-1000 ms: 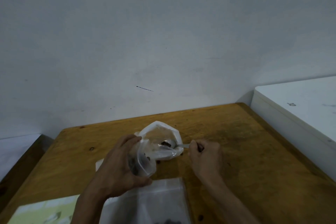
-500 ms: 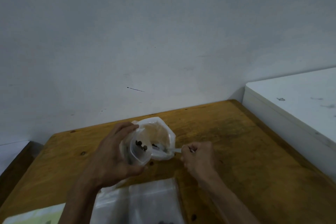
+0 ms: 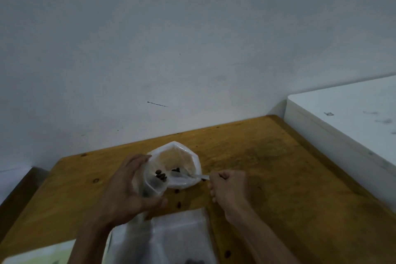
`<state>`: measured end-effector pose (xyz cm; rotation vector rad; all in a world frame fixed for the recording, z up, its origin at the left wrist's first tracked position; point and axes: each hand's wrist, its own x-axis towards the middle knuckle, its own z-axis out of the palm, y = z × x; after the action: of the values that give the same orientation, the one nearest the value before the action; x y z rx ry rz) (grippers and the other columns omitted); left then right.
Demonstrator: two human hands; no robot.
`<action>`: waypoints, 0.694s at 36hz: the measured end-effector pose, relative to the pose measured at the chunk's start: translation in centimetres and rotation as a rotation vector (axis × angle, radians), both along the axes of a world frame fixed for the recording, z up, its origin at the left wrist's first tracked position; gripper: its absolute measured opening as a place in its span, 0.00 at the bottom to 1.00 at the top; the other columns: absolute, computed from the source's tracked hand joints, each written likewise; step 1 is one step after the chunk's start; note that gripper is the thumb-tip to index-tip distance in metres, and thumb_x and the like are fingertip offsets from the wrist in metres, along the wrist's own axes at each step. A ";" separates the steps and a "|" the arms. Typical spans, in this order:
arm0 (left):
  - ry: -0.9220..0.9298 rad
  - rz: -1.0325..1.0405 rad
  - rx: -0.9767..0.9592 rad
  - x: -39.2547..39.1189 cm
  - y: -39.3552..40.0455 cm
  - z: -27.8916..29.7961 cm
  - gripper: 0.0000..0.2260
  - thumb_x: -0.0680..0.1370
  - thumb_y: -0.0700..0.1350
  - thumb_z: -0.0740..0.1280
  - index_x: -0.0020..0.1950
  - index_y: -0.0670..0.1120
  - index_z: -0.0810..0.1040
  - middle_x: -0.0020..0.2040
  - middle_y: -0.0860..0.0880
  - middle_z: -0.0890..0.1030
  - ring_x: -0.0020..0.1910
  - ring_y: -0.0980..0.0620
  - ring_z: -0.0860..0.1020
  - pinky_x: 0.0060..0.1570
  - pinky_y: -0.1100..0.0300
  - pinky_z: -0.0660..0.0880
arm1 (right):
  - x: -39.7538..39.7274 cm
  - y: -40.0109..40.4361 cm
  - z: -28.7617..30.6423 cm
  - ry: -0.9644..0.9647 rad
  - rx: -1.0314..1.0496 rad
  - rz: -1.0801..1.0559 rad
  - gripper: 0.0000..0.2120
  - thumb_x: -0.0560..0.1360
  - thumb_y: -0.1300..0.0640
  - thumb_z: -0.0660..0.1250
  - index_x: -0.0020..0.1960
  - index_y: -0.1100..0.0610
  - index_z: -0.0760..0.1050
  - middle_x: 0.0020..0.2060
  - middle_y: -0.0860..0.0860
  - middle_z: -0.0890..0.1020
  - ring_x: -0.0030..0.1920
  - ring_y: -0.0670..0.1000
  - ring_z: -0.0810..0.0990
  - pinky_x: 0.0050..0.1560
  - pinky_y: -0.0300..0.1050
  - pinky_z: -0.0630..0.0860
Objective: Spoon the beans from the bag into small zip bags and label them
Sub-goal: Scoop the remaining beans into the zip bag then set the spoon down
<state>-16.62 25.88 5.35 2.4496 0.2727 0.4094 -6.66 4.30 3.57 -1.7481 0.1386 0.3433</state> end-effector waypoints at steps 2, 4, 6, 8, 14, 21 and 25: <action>-0.030 -0.005 -0.086 0.1 0.0 -0.2 0.44 0.51 0.67 0.80 0.64 0.61 0.70 0.63 0.63 0.72 0.59 0.58 0.74 0.55 0.58 0.75 | 0.1 0.1 0.0 0.028 0.024 -0.009 0.08 0.78 0.60 0.69 0.41 0.57 0.82 0.31 0.52 0.83 0.27 0.44 0.77 0.27 0.35 0.72; -0.057 -0.010 -0.156 0.0 -0.2 -0.3 0.41 0.51 0.66 0.81 0.61 0.63 0.72 0.61 0.61 0.75 0.57 0.60 0.76 0.53 0.58 0.77 | 0.2 0.4 0.0 0.045 0.039 -0.017 0.07 0.78 0.60 0.68 0.42 0.58 0.82 0.32 0.52 0.83 0.28 0.44 0.77 0.27 0.34 0.72; -0.093 -0.017 -0.247 -0.1 -0.6 -0.3 0.40 0.51 0.64 0.81 0.61 0.63 0.73 0.58 0.60 0.78 0.55 0.63 0.77 0.49 0.65 0.76 | 0.2 0.5 -0.1 0.054 0.043 -0.019 0.06 0.78 0.60 0.68 0.43 0.57 0.82 0.33 0.52 0.83 0.28 0.44 0.78 0.27 0.34 0.72; -0.117 -0.021 -0.350 -0.3 -0.9 -0.3 0.41 0.51 0.59 0.82 0.62 0.59 0.75 0.57 0.58 0.81 0.55 0.64 0.78 0.48 0.67 0.77 | 0.1 0.6 -0.2 0.057 0.043 -0.017 0.06 0.78 0.59 0.68 0.44 0.56 0.81 0.34 0.52 0.84 0.29 0.44 0.78 0.27 0.34 0.73; -0.123 0.017 -0.505 -0.5 -0.8 -1.2 0.46 0.50 0.57 0.84 0.67 0.56 0.75 0.61 0.55 0.82 0.61 0.55 0.79 0.63 0.47 0.76 | 0.4 0.7 -0.3 0.110 0.094 0.000 0.05 0.79 0.60 0.67 0.45 0.58 0.81 0.33 0.52 0.83 0.29 0.44 0.78 0.27 0.35 0.73; -0.096 -0.005 -0.442 -0.8 -0.6 -1.3 0.45 0.51 0.61 0.84 0.66 0.60 0.74 0.62 0.56 0.81 0.62 0.54 0.78 0.63 0.46 0.77 | 0.7 0.6 0.1 0.141 0.161 0.021 0.07 0.79 0.61 0.67 0.44 0.60 0.82 0.30 0.52 0.81 0.26 0.44 0.75 0.27 0.36 0.73; -0.066 -0.014 -0.379 -0.8 -0.3 -1.5 0.45 0.51 0.61 0.84 0.66 0.59 0.73 0.62 0.56 0.79 0.60 0.55 0.78 0.58 0.50 0.79 | 0.9 0.6 0.3 0.142 0.170 0.013 0.06 0.79 0.61 0.67 0.45 0.60 0.82 0.31 0.52 0.81 0.26 0.44 0.75 0.27 0.35 0.73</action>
<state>-17.39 25.63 3.88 2.0622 0.2768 0.3923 -5.80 4.93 3.86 -1.5572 0.1947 0.4758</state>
